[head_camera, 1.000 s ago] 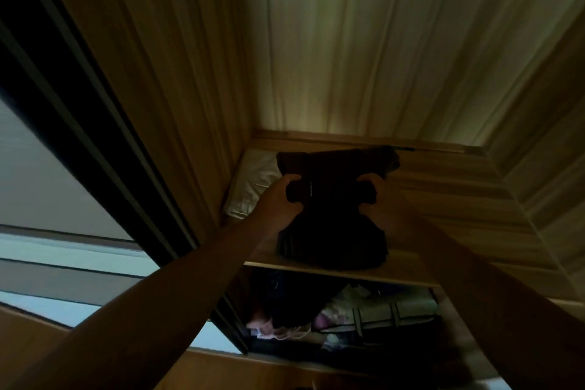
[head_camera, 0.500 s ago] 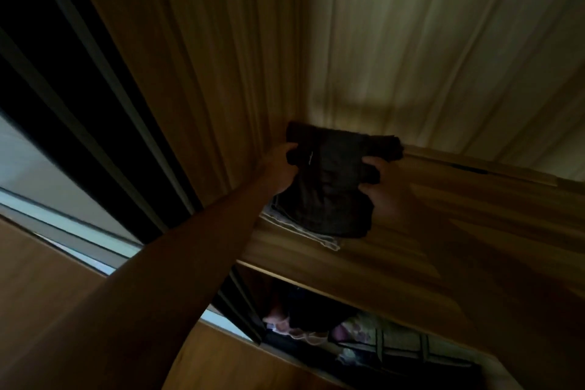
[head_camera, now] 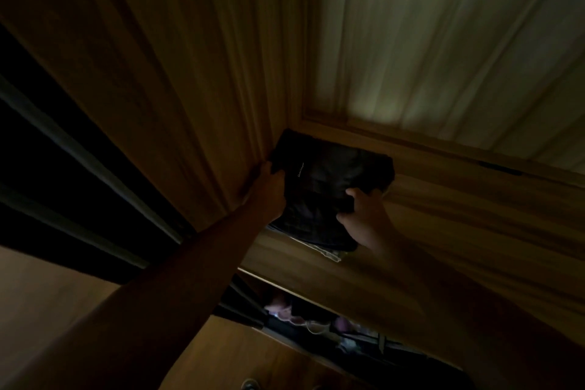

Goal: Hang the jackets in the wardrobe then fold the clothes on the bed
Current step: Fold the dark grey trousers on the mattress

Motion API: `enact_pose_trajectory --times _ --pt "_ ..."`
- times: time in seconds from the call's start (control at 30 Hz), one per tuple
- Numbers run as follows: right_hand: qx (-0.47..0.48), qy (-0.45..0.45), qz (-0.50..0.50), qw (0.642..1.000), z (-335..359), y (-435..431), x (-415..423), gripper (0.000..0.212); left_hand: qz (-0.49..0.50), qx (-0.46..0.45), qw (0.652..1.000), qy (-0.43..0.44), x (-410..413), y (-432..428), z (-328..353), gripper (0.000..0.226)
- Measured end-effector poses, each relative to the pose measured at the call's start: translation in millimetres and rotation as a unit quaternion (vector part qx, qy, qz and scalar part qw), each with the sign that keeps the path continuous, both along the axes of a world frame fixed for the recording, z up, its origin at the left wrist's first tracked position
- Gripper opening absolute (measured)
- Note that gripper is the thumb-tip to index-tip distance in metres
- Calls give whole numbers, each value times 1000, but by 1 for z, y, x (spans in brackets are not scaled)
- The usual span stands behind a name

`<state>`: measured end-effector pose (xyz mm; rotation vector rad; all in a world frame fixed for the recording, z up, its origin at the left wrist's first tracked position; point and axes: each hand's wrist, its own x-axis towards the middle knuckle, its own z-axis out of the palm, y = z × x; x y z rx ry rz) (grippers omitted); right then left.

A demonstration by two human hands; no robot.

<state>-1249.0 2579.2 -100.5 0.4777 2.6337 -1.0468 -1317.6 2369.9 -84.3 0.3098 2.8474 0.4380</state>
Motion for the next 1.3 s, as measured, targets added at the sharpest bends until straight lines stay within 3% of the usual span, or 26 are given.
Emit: enact_pose_trajectory --times 0.07,0.17,0.33,0.57,0.7,0.83,1.1,1.3 --pt "92 -6 28 995 2 4 0 57 -6 -15 1000 12 -2 2 -3 54" --pt "252 54 62 964 -2 13 -10 61 -30 -25 998 54 -9 14 -9 64" --pt "303 64 150 939 -35 12 -33 94 -72 -56 990 108 -16 16 -46 69" --pt "208 93 93 969 -78 19 -42 98 -58 -36 990 123 -29 12 -82 74" --pt "220 39 124 967 -61 19 -40 94 -69 -88 986 126 -23 14 -74 67" --pt "250 47 161 953 -42 7 -4 78 -54 -103 987 108 21 5 -63 64" --pt "201 139 257 935 20 -29 72 45 -40 58 997 17 135 -54 -19 60" --pt "78 53 354 930 45 -84 115 35 56 85 994 -44 214 -112 7 42"
